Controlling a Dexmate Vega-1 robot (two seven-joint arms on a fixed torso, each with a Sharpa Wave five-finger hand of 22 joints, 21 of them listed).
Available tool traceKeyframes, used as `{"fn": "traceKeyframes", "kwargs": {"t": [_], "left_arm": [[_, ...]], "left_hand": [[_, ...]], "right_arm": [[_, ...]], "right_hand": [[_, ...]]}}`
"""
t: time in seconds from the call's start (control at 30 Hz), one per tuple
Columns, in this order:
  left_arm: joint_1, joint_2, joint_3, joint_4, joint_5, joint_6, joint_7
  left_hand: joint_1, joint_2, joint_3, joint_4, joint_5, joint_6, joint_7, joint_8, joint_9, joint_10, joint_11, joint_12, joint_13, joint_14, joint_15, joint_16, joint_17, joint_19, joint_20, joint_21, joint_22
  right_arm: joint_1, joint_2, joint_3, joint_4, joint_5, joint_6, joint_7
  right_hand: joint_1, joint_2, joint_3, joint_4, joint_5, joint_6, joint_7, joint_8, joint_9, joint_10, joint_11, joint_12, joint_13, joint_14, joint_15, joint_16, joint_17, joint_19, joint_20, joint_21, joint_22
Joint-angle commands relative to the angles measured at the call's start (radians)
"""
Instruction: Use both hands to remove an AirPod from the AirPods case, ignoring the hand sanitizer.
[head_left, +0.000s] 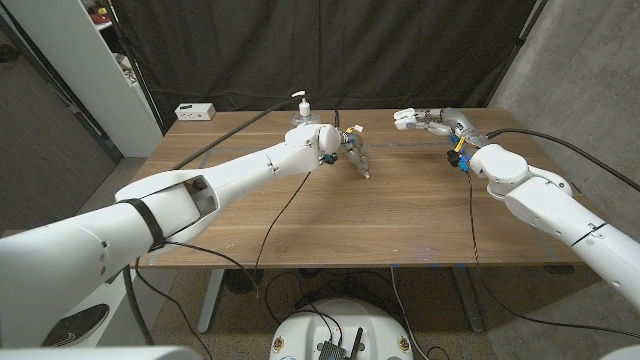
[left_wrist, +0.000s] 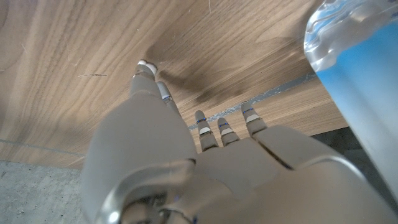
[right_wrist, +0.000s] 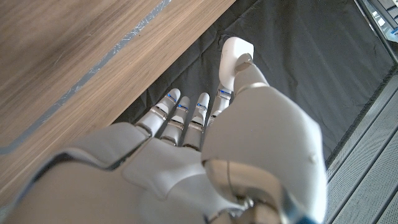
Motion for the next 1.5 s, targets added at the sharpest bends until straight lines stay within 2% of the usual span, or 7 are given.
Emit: {"fn": "traceKeyframes", "kwargs": {"t": [0.03, 0.1, 0.27, 0.47, 0.8, 1.27, 1.5], "left_arm": [[0.026, 0.041, -0.032, -0.082, -0.003, 0.011, 0.024], [0.047, 0.058, -0.054, -0.11, -0.008, -0.009, 0.062], [0.141, 0.1, -0.128, -0.168, -0.007, -0.142, 0.277], [0.208, 0.099, -0.183, -0.158, 0.016, -0.314, 0.492], [0.236, 0.061, -0.232, -0.088, 0.021, -0.516, 0.637], [0.249, -0.015, -0.279, 0.05, 0.0, -0.733, 0.802], [0.267, -0.005, -0.293, 0.011, 0.019, -0.672, 0.783]], "left_hand": [[-0.025, -0.018, -0.023, 0.01, -0.01, -0.081, -0.01, -0.017, -0.009, -0.016, 0.001, -0.001, -0.004, -0.006, -0.01, 0.0, 0.003, -0.011, 0.003, 0.004, 0.0], [-0.041, -0.024, -0.031, 0.016, -0.012, -0.113, -0.005, -0.02, -0.013, -0.019, 0.001, 0.0, -0.007, -0.007, -0.008, 0.001, 0.004, -0.012, 0.004, 0.004, 0.0], [-0.068, -0.021, -0.043, 0.031, -0.011, -0.15, -0.007, -0.01, -0.025, 0.01, 0.001, 0.017, -0.011, 0.05, -0.015, 0.019, 0.006, 0.036, -0.003, 0.021, 0.001], [-0.046, 0.014, -0.028, 0.027, 0.0, -0.122, -0.025, 0.012, -0.037, 0.071, -0.008, 0.045, -0.01, 0.125, -0.04, 0.033, 0.007, 0.09, -0.022, 0.035, 0.002], [-0.022, 0.027, -0.017, 0.018, 0.005, -0.06, -0.031, 0.032, -0.047, 0.115, -0.027, 0.065, -0.004, 0.171, -0.065, 0.034, 0.008, 0.133, -0.043, 0.043, 0.003], [-0.005, 0.029, -0.012, 0.011, 0.005, 0.015, 0.003, 0.053, -0.055, 0.168, -0.041, 0.088, 0.004, 0.217, -0.083, 0.035, 0.009, 0.17, -0.066, 0.048, 0.005], [-0.001, 0.022, -0.014, 0.007, 0.002, 0.052, 0.033, 0.063, -0.057, 0.188, -0.042, 0.096, 0.009, 0.241, -0.093, 0.037, 0.01, 0.181, -0.073, 0.048, 0.005]], "right_arm": [[-0.013, -0.002, 0.005, -0.012, 0.0, 0.0, -0.012], [-0.015, -0.002, 0.006, -0.013, 0.0, 0.002, -0.013], [-0.017, 0.002, 0.005, -0.014, -0.005, 0.007, -0.018], [-0.016, 0.004, -0.002, -0.017, -0.022, 0.012, -0.026], [-0.019, 0.0, -0.018, -0.035, -0.071, -0.008, -0.054], [-0.024, -0.002, -0.018, -0.044, -0.104, -0.019, -0.067], [-0.029, 0.008, -0.005, -0.032, -0.087, -0.001, -0.06]], "right_hand": [[-0.001, 0.008, 0.001, 0.003, 0.009, 0.05, -0.037, 0.02, 0.204, 0.004, -0.006, -0.002, 0.005, 0.009, -0.086, 0.006, 0.002, 0.001, 0.005, 0.003, 0.003], [-0.001, 0.008, 0.001, 0.003, 0.009, 0.05, -0.036, 0.02, 0.204, 0.004, -0.008, -0.002, 0.006, 0.01, -0.087, 0.006, 0.002, 0.001, 0.005, 0.003, 0.003], [0.0, 0.008, 0.001, 0.003, 0.009, 0.049, -0.037, 0.02, 0.206, 0.006, -0.011, -0.002, 0.006, 0.009, -0.087, 0.006, 0.002, 0.001, 0.004, 0.003, 0.003], [0.0, 0.008, 0.001, 0.002, 0.009, 0.049, -0.037, 0.018, 0.206, 0.006, -0.009, -0.003, 0.007, 0.009, -0.088, 0.005, 0.003, 0.001, 0.004, 0.003, 0.003], [0.001, 0.007, 0.0, 0.002, 0.009, 0.051, -0.037, 0.016, 0.205, 0.008, -0.012, -0.003, 0.008, 0.01, -0.09, 0.006, 0.002, 0.002, 0.005, 0.004, 0.003], [0.002, 0.006, 0.0, 0.002, 0.008, 0.054, -0.038, 0.013, 0.204, 0.011, -0.012, -0.004, 0.008, 0.01, -0.091, 0.005, 0.002, 0.004, 0.005, 0.004, 0.003], [0.002, 0.006, -0.001, 0.002, 0.008, 0.057, -0.035, 0.012, 0.203, 0.01, -0.011, -0.006, 0.007, 0.011, -0.09, 0.005, 0.002, 0.004, 0.005, 0.004, 0.003]]}}
